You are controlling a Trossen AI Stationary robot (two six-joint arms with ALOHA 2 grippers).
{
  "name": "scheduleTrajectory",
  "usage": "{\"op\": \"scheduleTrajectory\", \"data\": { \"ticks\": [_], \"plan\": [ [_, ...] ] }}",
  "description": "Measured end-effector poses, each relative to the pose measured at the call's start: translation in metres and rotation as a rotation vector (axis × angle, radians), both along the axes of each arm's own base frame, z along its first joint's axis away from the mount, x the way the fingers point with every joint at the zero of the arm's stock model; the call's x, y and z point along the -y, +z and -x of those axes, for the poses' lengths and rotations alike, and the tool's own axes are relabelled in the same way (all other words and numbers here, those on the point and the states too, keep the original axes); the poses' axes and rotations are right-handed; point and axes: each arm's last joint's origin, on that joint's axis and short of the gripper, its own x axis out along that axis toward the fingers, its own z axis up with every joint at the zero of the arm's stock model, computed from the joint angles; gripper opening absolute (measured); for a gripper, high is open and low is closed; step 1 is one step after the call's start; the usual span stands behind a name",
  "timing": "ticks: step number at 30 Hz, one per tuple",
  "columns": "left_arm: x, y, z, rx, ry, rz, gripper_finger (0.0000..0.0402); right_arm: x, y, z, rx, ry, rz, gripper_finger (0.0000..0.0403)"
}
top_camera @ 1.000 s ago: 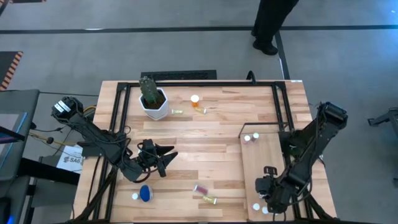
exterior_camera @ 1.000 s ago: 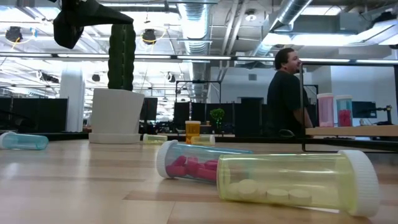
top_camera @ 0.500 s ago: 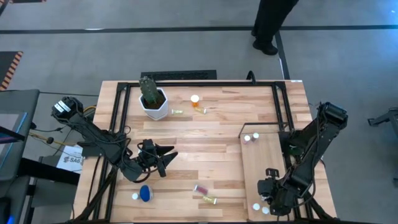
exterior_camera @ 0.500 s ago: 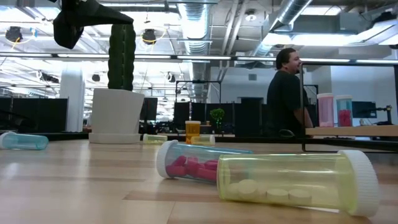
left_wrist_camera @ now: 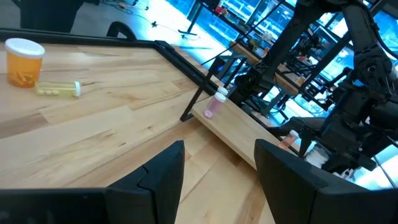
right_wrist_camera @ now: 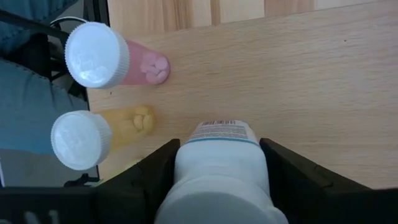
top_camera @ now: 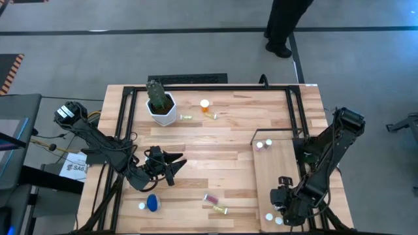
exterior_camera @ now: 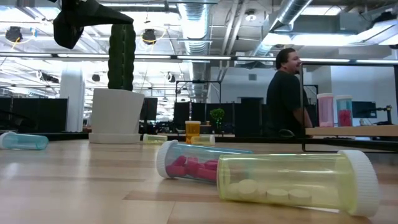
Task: Pick and place medicine bottles onto shelf by color
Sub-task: Put the white pill bottle on the shelf
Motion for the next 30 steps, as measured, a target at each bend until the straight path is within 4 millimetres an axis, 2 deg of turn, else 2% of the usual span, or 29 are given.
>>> {"op": "scheduleTrajectory", "data": {
  "ticks": [30],
  "plan": [
    [-0.0004, -0.0008, 0.0003, -0.007, 0.007, -0.01, 0.0183, 0.0008, 0.0017, -0.0043, -0.031, -0.01, -0.045, 0.024]
  ]
}}
